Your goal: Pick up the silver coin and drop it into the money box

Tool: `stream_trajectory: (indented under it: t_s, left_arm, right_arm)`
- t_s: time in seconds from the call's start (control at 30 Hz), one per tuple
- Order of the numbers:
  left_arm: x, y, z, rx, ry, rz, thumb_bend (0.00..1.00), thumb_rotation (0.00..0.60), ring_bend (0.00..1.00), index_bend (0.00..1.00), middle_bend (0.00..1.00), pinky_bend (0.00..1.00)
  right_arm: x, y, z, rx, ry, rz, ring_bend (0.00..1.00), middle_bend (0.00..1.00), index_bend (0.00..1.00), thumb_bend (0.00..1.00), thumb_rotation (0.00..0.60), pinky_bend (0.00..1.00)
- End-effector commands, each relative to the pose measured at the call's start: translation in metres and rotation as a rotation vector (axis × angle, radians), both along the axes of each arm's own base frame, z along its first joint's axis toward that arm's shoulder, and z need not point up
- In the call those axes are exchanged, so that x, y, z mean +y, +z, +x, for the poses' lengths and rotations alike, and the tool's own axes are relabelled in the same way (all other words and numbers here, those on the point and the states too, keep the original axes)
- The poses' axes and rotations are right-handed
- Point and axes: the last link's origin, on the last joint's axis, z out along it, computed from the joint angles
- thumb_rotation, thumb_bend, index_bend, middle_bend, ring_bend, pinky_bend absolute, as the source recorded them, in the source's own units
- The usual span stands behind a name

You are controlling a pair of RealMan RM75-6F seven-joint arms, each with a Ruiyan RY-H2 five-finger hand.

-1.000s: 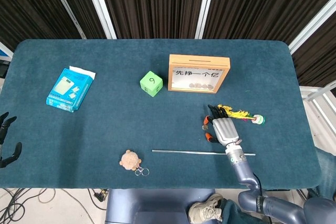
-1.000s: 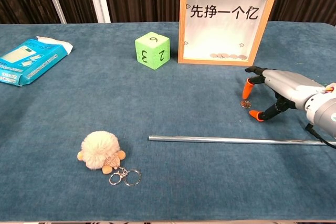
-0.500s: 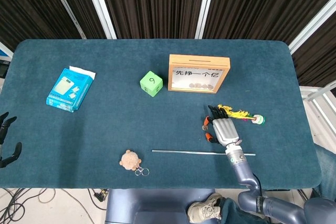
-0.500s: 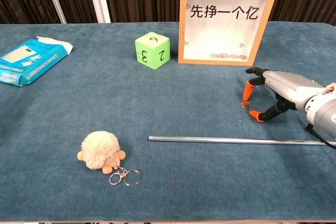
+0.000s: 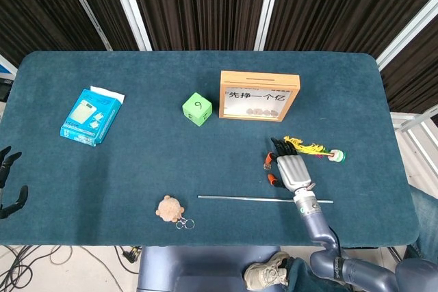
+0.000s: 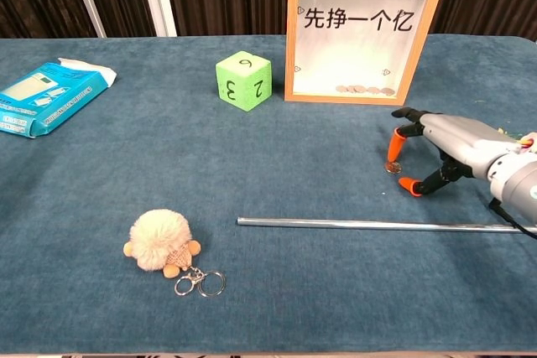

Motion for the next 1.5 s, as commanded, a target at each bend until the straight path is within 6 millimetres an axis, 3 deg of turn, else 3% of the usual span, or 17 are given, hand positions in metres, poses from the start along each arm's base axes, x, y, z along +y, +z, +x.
stream_trajectory:
  t_s: [0.03, 0.63, 1.17, 1.5]
  left_arm:
    - [0.0, 0.0, 0.0, -0.001, 0.002, 0.0, 0.43, 0.6, 0.0, 0.15, 0.01, 0.05]
    - [0.0, 0.0, 0.0, -0.003, 0.011, -0.002, 0.43, 0.6, 0.0, 0.15, 0.01, 0.05]
    - [0.0, 0.0, 0.0, -0.003, 0.022, -0.011, 0.43, 0.6, 0.0, 0.16, 0.01, 0.05]
    - [0.0, 0.0, -0.001, -0.001, 0.026, -0.016, 0.43, 0.6, 0.0, 0.17, 0.01, 0.05]
  right_arm:
    - [0.0, -0.002, 0.001, -0.001, 0.001, 0.003, 0.0, 0.02, 0.44, 0.4, 0.6, 0.0]
    - [-0.004, -0.005, 0.0, 0.011, -0.013, 0.011, 0.0, 0.02, 0.44, 0.4, 0.6, 0.0]
    - [-0.019, -0.003, 0.006, -0.005, -0.03, -0.022, 0.01, 0.03, 0.56, 0.45, 0.6, 0.0]
    - [-0.019, 0.0, 0.007, -0.022, -0.026, -0.034, 0.01, 0.03, 0.58, 0.48, 0.6, 0.0]
